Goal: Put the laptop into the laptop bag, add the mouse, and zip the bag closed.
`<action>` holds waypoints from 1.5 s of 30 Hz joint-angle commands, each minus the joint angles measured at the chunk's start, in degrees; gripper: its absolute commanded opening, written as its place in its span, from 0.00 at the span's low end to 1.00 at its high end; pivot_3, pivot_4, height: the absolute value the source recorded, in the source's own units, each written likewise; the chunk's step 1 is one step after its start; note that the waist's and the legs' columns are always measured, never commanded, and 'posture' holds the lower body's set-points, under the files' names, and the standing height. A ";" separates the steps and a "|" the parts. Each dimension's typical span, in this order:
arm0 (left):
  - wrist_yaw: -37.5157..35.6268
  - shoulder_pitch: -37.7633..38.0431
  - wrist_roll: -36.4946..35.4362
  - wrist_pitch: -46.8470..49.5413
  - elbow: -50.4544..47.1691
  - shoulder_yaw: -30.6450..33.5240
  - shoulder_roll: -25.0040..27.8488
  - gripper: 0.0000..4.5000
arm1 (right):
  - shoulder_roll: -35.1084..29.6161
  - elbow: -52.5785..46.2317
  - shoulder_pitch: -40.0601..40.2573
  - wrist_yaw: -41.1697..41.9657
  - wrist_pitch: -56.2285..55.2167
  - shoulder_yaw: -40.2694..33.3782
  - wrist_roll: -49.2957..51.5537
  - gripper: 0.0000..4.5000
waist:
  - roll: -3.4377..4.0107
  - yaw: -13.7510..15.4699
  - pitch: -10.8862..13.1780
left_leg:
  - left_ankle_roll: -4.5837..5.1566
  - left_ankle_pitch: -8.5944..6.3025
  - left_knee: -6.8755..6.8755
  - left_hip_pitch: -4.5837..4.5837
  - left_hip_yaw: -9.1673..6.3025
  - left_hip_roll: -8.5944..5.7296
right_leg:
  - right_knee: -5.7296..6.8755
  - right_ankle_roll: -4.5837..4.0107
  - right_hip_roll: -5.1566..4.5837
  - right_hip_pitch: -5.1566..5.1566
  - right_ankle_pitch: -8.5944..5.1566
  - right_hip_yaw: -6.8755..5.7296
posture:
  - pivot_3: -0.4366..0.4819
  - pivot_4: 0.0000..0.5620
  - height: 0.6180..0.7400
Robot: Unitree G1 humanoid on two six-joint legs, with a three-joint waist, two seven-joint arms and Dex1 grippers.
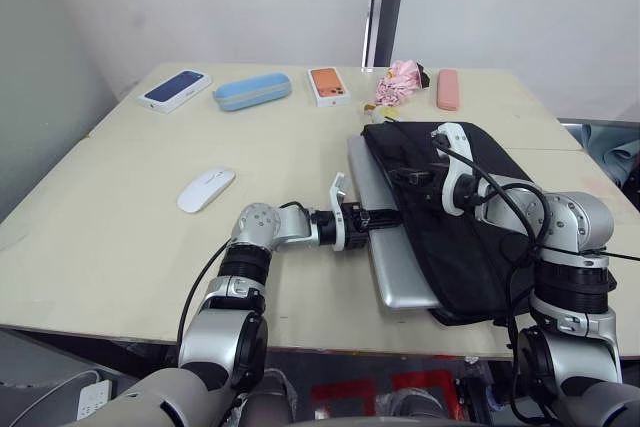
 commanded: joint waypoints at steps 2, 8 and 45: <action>-4.17 0.32 0.22 1.72 -6.61 -0.80 0.92 0.44 | -0.57 -2.06 -0.49 0.41 -1.46 -0.75 0.81 0.00 | 0.01 -0.03 0.00 | 0.00 0.00 0.00 0.01 0.00 0.00 | 0.01 0.00 0.00 0.00 0.00 0.00 | 0.48 0.27 1.00; -4.90 3.25 0.35 4.94 -11.91 -0.22 2.96 0.44 | -0.37 -2.41 0.16 0.46 -1.53 -0.63 0.96 0.00 | 0.02 -0.07 -0.01 | 0.00 0.00 -0.01 0.01 -0.01 0.00 | 0.01 0.00 0.00 0.00 0.00 -0.01 | 0.48 0.27 1.00; -3.31 4.47 0.09 7.58 -15.24 5.93 0.73 0.04 | 0.17 -2.47 -0.40 0.92 -0.87 -0.94 1.89 0.00 | 0.04 -0.03 0.00 | -0.02 -0.01 -0.16 -0.03 0.00 0.00 | -0.20 0.00 0.00 -0.01 0.00 -0.05 | 0.48 0.27 1.00</action>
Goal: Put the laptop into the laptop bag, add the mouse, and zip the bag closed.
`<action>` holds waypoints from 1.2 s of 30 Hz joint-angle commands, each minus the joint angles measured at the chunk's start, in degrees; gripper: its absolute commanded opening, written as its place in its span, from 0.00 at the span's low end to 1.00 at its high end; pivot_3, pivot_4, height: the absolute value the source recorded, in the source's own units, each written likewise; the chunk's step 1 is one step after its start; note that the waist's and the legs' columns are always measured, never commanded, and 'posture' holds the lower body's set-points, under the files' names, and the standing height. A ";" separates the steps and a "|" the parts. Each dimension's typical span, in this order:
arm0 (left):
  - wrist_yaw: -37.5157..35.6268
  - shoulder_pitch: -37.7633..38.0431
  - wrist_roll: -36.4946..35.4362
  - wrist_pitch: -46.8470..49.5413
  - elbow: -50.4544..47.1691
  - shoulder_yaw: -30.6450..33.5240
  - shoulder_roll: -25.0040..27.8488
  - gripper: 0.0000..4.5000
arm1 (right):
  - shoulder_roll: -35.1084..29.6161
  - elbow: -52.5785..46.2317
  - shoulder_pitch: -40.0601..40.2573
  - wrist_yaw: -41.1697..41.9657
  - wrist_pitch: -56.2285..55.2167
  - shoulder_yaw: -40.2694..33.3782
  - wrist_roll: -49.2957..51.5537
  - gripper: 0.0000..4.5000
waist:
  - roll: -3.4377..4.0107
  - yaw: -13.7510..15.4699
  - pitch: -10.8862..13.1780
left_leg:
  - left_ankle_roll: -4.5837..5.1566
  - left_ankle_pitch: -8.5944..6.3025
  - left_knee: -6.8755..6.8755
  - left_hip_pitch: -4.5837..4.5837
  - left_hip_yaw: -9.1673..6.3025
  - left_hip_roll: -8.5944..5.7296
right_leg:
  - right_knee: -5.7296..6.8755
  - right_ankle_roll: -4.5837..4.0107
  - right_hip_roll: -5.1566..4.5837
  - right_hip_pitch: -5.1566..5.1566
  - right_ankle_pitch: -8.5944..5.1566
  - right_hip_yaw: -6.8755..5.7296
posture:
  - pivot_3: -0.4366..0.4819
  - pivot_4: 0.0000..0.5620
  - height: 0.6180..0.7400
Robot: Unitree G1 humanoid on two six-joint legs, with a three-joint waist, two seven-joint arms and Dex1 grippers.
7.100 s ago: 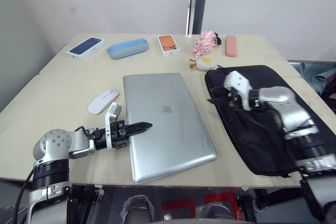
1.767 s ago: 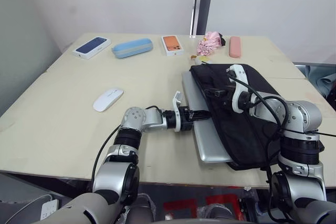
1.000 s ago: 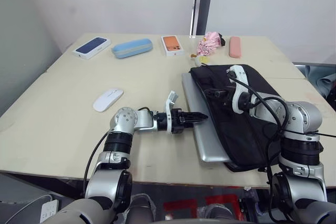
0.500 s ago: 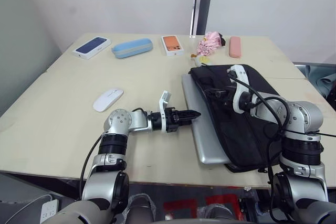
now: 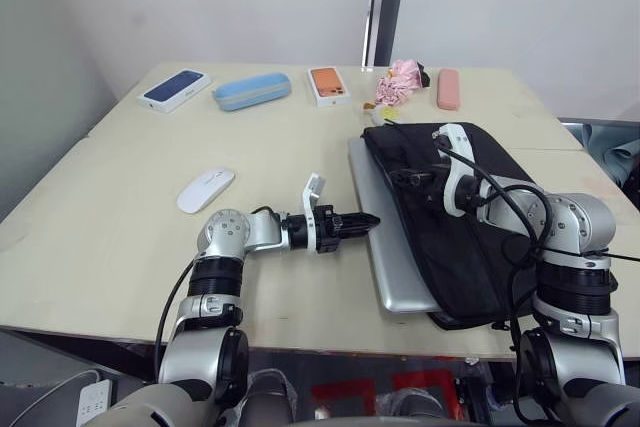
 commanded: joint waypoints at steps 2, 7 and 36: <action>-1.64 -1.86 -2.75 -0.35 -3.07 0.46 -3.90 0.04 | 1.44 -2.77 -1.10 -0.51 0.29 -1.45 2.22 0.00 | 0.00 -0.02 0.00 | 0.00 0.00 0.00 -0.01 0.00 0.00 | -0.01 0.00 0.00 0.00 0.00 0.00 | 0.48 0.27 1.00; -1.68 -3.32 -0.92 -3.24 -1.34 0.40 -6.14 0.04 | 3.12 -4.16 -1.22 -1.45 2.37 -2.34 3.16 0.00 | 0.03 -0.12 0.02 | 0.00 0.00 -0.03 -0.01 0.00 0.00 | -0.03 0.00 0.00 -0.01 0.00 0.00 | 0.48 0.27 1.00; -7.79 -9.07 8.15 -12.82 9.97 -2.96 -12.63 0.04 | 17.27 -7.77 -8.70 -9.28 13.78 -12.23 4.08 0.00 | 0.21 -0.20 0.11 | -0.02 0.00 -0.19 -0.02 0.04 -0.01 | -0.20 0.48 0.00 -0.05 0.28 0.01 | 0.48 0.27 1.00</action>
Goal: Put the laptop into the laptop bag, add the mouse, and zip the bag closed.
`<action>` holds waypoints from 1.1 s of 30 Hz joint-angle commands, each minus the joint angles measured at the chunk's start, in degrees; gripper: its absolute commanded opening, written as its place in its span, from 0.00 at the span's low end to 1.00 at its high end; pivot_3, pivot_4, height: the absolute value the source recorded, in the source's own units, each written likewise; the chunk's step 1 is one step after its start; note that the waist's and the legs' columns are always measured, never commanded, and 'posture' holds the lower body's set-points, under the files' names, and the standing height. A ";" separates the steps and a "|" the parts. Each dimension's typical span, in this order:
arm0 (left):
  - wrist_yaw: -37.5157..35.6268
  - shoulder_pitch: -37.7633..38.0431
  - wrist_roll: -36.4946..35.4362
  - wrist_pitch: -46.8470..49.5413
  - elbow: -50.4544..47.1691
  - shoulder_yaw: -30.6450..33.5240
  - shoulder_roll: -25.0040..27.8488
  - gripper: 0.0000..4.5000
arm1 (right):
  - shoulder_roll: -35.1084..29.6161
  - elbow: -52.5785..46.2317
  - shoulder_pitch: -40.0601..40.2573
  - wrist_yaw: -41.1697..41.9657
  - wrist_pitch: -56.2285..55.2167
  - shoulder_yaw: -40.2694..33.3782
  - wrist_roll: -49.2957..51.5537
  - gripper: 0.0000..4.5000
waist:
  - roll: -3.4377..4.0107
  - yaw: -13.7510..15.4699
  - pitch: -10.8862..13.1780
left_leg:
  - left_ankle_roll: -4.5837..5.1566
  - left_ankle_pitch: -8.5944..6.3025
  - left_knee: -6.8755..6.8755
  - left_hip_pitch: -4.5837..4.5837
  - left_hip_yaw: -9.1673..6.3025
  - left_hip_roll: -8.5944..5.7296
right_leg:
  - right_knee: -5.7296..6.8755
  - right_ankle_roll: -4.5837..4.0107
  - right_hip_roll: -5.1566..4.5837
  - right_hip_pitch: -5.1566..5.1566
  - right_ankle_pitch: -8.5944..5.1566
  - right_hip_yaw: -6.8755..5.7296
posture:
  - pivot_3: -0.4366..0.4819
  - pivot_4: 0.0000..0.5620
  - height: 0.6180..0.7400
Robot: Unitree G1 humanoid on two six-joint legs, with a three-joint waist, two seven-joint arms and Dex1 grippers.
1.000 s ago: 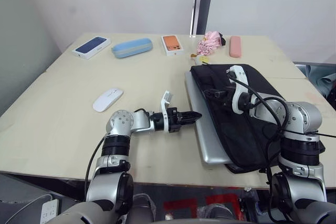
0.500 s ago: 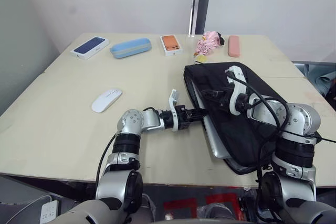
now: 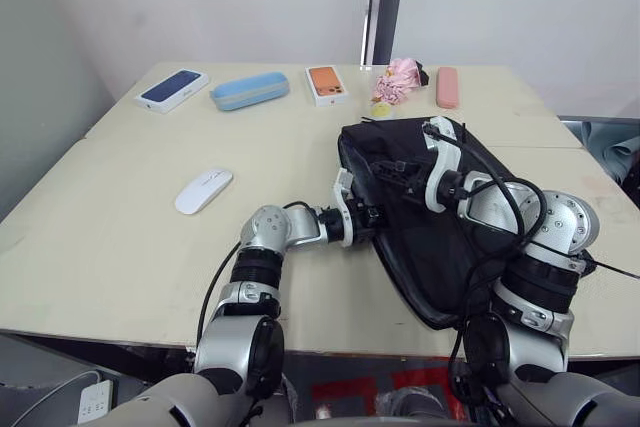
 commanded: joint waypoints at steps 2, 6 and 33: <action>-5.10 -3.65 -1.43 -0.85 -0.67 -2.07 -3.10 0.04 | 0.59 -3.17 -2.77 0.74 0.26 -0.05 1.83 0.00 | 0.03 0.08 0.00 | -0.01 0.01 -0.03 0.00 0.00 0.00 | -0.01 0.12 0.00 0.00 0.07 -0.01 | 0.48 0.27 1.00; -6.00 -3.59 -1.26 -1.05 -0.74 -2.03 -2.57 0.04 | -0.12 -2.95 -2.42 0.92 -0.12 0.26 1.55 0.00 | 0.05 0.11 0.01 | -0.02 0.00 -0.04 0.00 0.00 0.00 | -0.03 0.15 0.00 0.00 0.09 -0.01 | 0.48 0.27 1.00; -12.59 5.86 -0.29 7.87 -19.78 -5.70 18.06 0.96 | -6.25 1.52 -0.16 4.94 -6.97 4.82 0.40 0.00 | 0.14 -0.25 -0.05 | -0.08 0.05 -0.03 0.08 -0.02 0.01 | 0.11 0.08 0.01 0.03 0.05 -0.03 | 0.48 0.27 1.00</action>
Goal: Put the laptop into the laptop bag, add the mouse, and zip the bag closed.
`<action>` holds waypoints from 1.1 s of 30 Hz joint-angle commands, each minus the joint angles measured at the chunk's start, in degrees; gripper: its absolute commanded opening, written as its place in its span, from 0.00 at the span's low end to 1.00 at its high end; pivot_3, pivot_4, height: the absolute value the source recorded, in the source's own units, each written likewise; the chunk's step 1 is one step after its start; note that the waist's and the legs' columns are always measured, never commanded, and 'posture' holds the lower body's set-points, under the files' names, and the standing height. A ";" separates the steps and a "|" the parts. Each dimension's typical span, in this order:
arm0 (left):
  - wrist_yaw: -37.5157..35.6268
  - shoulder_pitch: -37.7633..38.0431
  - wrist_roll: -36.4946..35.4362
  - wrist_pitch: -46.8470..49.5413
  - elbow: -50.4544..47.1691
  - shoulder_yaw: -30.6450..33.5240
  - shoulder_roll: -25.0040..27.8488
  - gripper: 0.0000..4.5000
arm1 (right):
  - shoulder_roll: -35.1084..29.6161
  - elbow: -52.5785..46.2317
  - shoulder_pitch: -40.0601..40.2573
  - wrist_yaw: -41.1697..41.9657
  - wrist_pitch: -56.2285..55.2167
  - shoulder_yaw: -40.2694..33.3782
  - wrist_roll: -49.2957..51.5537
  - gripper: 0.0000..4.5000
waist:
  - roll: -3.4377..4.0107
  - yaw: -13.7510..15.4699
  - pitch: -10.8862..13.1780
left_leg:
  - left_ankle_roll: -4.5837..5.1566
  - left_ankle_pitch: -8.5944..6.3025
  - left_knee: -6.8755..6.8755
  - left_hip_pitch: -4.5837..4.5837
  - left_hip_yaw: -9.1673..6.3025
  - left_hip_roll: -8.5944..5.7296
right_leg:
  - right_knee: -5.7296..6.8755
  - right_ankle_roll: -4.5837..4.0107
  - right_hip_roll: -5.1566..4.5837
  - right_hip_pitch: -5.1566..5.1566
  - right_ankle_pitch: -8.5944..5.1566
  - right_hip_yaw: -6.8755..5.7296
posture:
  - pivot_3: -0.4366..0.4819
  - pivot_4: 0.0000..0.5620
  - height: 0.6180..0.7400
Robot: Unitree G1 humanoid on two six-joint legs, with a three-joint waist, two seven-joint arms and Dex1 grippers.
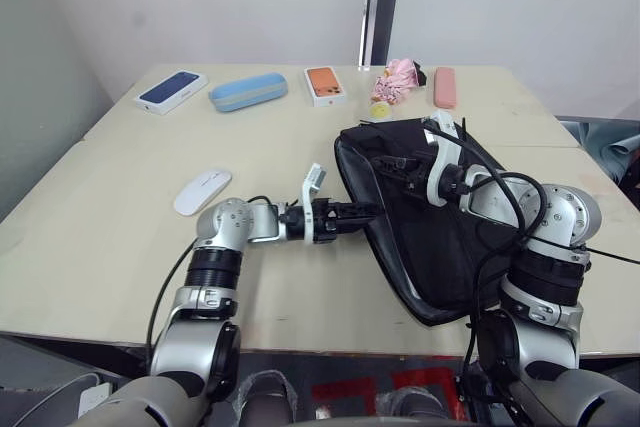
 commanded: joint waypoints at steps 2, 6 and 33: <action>-0.61 2.91 -0.97 -1.76 -7.87 1.70 4.15 0.96 | -1.34 -0.64 0.56 1.58 -3.07 1.73 0.40 0.00 | 0.01 -0.09 0.00 | -0.01 0.00 0.00 0.01 0.00 0.00 | 0.02 0.00 0.01 0.01 0.00 0.00 | 0.48 0.27 1.00; 0.70 8.69 -2.78 -5.91 -16.55 6.98 6.09 0.96 | -3.84 -1.11 2.70 3.64 -5.79 6.58 -0.53 0.00 | 0.01 -0.09 -0.01 | -0.01 0.00 0.01 -0.02 0.00 0.00 | -0.04 -0.15 -0.01 0.02 -0.09 -0.01 | 0.48 0.27 1.00; -23.93 42.23 3.25 -30.84 -19.48 34.62 50.23 0.97 | -24.76 9.23 3.83 40.20 -42.83 39.95 -18.68 0.43 | -0.13 -1.35 -0.09 | 0.29 -0.19 0.02 0.16 0.02 0.13 | 0.10 -0.64 0.07 0.03 -0.40 0.00 | 0.48 0.27 1.00</action>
